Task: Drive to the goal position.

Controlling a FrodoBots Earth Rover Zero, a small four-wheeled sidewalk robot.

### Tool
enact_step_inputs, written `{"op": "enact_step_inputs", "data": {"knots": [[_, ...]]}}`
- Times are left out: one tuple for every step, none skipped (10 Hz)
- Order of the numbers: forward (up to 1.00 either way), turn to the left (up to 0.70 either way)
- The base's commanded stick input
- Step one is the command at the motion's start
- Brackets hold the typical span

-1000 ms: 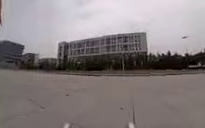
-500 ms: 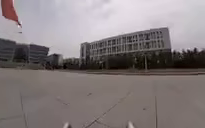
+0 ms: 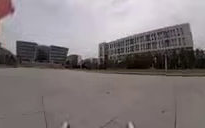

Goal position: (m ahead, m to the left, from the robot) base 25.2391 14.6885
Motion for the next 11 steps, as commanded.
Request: {"op": "enact_step_inputs", "data": {"knots": [[0.00, 0.48], [0.00, 0.41], [0.00, 0.10], [0.00, 0.00], [0.00, 0.00], [0.00, 0.00], [0.00, 0.00], [0.00, 0.00], [0.00, 0.00], [0.00, 0.00], [0.00, 0.00]]}}
